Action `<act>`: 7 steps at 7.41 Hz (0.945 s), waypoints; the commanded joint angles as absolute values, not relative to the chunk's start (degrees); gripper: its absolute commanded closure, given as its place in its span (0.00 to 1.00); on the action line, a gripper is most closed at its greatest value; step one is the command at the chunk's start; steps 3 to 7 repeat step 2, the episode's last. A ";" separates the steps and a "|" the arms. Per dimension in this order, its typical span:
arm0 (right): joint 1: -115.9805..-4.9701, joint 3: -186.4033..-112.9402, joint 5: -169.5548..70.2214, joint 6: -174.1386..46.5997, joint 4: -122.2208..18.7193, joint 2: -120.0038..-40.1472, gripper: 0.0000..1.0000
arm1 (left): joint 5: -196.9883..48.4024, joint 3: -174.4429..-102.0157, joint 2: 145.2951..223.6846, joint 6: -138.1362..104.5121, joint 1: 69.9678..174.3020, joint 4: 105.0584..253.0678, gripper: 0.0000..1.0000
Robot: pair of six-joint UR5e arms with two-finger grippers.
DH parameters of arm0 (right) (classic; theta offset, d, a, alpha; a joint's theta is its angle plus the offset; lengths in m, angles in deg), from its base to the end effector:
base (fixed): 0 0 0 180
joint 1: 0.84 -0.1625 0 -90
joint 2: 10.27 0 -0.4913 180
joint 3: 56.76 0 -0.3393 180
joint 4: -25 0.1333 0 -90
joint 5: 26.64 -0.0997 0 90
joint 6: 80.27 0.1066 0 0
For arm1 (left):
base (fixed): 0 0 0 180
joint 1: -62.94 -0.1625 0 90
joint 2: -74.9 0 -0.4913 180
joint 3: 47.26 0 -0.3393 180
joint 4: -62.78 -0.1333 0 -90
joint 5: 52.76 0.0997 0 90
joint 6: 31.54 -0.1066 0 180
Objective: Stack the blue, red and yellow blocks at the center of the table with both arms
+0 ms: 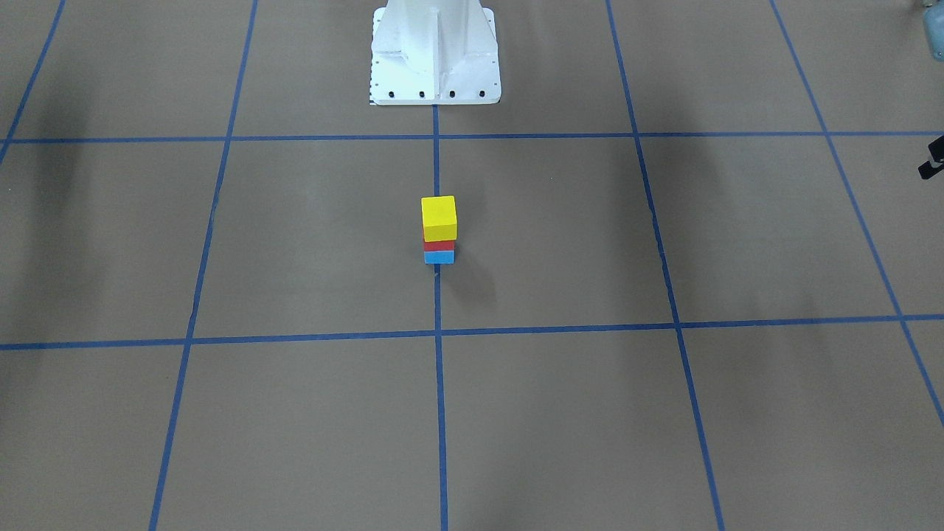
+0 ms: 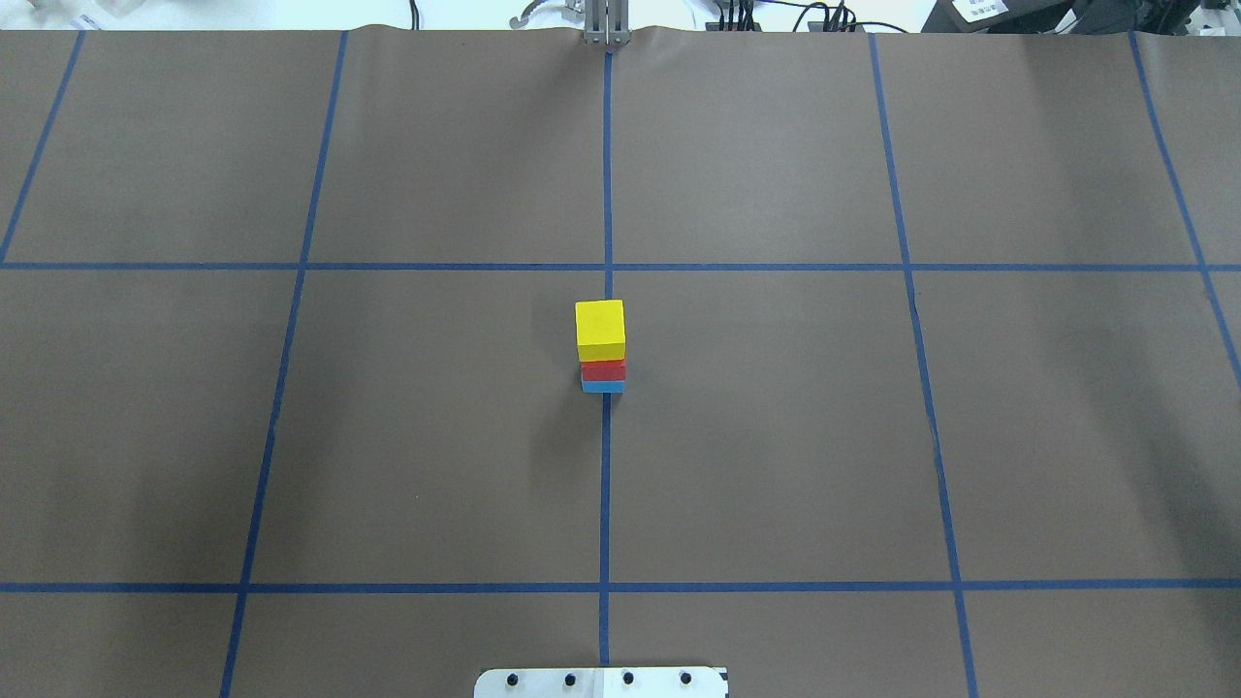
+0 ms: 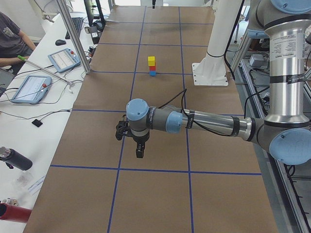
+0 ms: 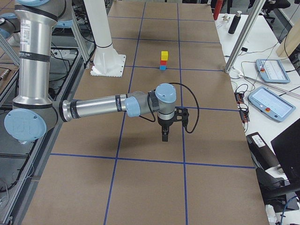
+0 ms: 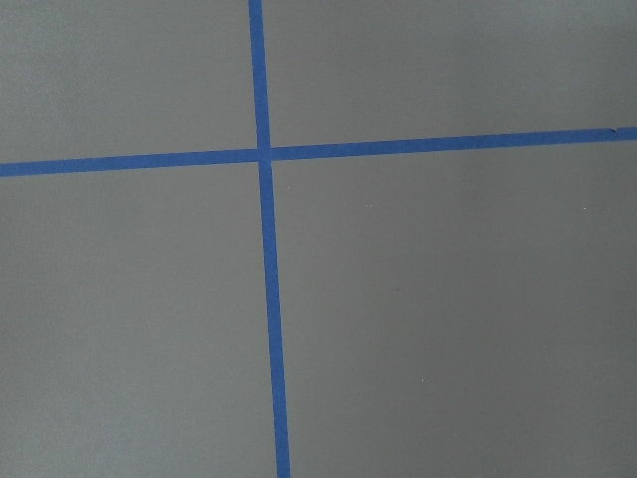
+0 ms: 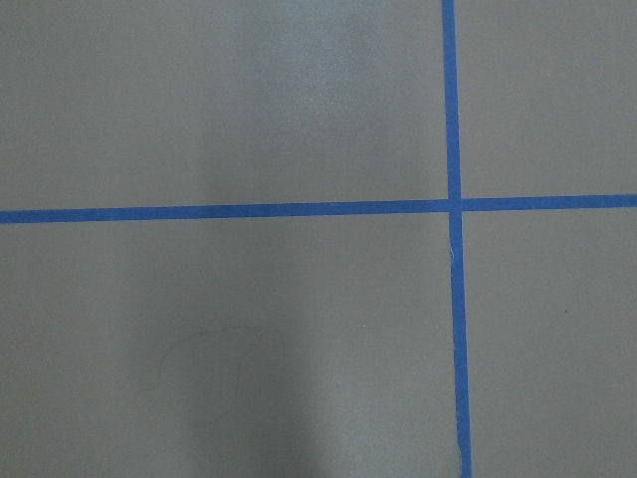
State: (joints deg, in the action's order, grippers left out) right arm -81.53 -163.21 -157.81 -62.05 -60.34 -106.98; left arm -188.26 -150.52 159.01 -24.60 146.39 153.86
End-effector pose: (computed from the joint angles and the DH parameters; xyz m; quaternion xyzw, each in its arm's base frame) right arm -0.0014 -0.3986 0.6460 0.0310 -0.3667 0.0282 0.9294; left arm -0.0118 -0.3996 0.6669 0.0222 0.3910 0.0254 0.9198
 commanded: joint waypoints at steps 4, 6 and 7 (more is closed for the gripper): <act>-81.44 -163.03 -157.51 -62.78 -60.70 -106.86 0.00 | -187.94 -150.80 159.01 -24.60 146.35 153.93 0.00; -81.44 -163.03 -157.51 -62.78 -60.70 -106.86 0.00 | -187.94 -150.80 159.01 -24.60 146.35 153.93 0.00; -81.44 -163.03 -157.51 -62.78 -60.70 -106.86 0.00 | -187.94 -150.80 159.01 -24.60 146.35 153.93 0.00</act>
